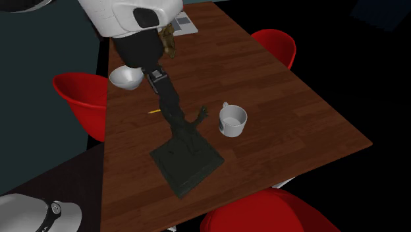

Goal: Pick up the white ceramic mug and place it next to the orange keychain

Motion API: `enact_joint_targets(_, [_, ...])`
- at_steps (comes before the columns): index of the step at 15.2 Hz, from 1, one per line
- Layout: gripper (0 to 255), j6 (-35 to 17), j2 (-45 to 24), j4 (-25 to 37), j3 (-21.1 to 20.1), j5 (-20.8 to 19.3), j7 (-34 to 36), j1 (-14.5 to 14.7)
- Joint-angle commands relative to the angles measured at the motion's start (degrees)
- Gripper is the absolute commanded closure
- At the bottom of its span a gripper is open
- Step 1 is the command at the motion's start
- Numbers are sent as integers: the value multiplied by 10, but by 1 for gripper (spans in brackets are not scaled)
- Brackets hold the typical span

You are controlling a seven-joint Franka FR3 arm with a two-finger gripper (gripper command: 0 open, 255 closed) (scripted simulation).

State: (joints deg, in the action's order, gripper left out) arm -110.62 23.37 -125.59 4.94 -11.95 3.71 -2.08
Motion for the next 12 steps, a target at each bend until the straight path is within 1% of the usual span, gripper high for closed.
enact_joint_targets(1, [0,-17,-56,15,22,74,-12,16])
enact_joint_targets(4, [0,-42,-119,50,62,83,-29,41])
enact_joint_targets(6, [0,-56,-163,76,75,96,-45,43])
enact_joint_targets(7, [0,-45,-63,79,61,79,-34,42])
enact_joint_targets(8, [0,-45,-63,79,61,79,-34,42])
enact_joint_targets(12, [0,-67,-145,117,80,104,-61,42])
